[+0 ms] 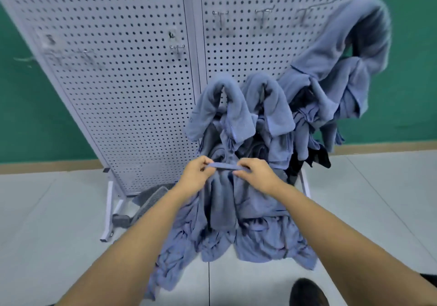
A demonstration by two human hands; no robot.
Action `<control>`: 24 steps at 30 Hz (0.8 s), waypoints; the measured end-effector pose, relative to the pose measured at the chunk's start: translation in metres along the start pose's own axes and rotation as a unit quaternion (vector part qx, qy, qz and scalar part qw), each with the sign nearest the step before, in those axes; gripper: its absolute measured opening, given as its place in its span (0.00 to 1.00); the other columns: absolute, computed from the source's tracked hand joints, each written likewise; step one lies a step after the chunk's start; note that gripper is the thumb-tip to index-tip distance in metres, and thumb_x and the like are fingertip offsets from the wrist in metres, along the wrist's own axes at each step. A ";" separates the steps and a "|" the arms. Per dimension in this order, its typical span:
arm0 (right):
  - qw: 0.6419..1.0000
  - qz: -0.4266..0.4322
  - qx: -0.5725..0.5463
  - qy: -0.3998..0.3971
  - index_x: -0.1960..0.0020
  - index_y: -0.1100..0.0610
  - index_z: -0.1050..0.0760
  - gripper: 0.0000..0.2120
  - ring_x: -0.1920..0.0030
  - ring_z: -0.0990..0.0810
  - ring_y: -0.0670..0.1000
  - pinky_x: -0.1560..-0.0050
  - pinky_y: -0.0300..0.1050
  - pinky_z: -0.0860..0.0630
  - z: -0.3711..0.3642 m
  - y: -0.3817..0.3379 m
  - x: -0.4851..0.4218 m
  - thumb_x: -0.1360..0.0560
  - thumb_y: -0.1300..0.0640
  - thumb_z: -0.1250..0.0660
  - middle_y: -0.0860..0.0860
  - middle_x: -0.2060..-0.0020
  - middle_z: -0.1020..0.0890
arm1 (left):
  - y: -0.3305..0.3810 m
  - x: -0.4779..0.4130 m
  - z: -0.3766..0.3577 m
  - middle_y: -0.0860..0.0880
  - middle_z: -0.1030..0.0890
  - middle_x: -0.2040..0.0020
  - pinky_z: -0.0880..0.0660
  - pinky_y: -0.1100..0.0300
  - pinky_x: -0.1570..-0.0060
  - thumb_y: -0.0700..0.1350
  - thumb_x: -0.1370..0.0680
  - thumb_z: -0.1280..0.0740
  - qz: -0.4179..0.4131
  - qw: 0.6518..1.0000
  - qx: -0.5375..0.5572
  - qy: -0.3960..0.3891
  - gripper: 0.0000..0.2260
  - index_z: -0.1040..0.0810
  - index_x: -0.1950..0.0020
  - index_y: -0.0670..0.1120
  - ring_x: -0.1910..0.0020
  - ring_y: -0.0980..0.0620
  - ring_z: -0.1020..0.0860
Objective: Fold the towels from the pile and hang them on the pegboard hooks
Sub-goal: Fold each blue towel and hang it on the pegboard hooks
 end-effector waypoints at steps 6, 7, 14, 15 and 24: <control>0.985 0.068 -0.026 0.155 0.53 0.62 0.22 0.04 0.66 0.30 0.43 0.66 0.33 0.36 0.113 -0.071 0.018 0.23 0.64 0.36 0.49 0.66 0.25 | 0.079 0.027 0.012 0.49 0.26 0.62 0.33 0.59 0.59 0.59 0.31 0.27 -0.021 0.997 0.013 -0.077 0.21 0.23 0.56 0.41 0.61 0.53 0.28; 0.982 0.077 -0.028 0.169 0.53 0.62 0.22 0.04 0.67 0.30 0.42 0.66 0.31 0.35 0.124 -0.080 0.021 0.23 0.65 0.36 0.47 0.67 0.25 | 0.081 0.033 0.012 0.49 0.27 0.62 0.34 0.58 0.59 0.63 0.36 0.25 0.004 0.995 -0.036 -0.096 0.24 0.24 0.57 0.44 0.62 0.54 0.28; 0.979 0.080 -0.064 0.178 0.51 0.58 0.21 0.05 0.64 0.26 0.46 0.61 0.36 0.29 0.139 -0.110 0.026 0.22 0.62 0.36 0.48 0.65 0.23 | 0.098 0.065 -0.002 0.40 0.18 0.45 0.25 0.49 0.39 0.45 0.21 0.34 0.110 0.950 0.244 -0.161 0.11 0.21 0.45 0.39 0.48 0.45 0.20; 0.985 0.064 -0.062 0.150 0.48 0.58 0.21 0.05 0.59 0.24 0.49 0.56 0.41 0.27 0.131 -0.104 0.024 0.22 0.60 0.34 0.50 0.60 0.20 | 0.104 0.066 0.003 0.40 0.18 0.45 0.25 0.50 0.40 0.44 0.20 0.36 0.107 0.933 0.309 -0.149 0.10 0.21 0.45 0.40 0.49 0.46 0.19; 0.947 -0.164 -0.269 -0.062 0.64 0.57 0.28 0.22 0.77 0.30 0.44 0.72 0.35 0.30 0.047 -0.047 0.055 0.21 0.41 0.42 0.45 0.77 0.26 | 0.107 0.061 0.052 0.40 0.17 0.47 0.26 0.52 0.43 0.50 0.19 0.39 0.079 0.864 0.496 -0.041 0.15 0.22 0.44 0.40 0.44 0.47 0.20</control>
Point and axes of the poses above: each hand's wrist, its own x-axis away from the middle knuckle, its own z-axis out of the back of the hand, y = z × x, the point moved 10 cm from there along -x, towards the middle knuckle
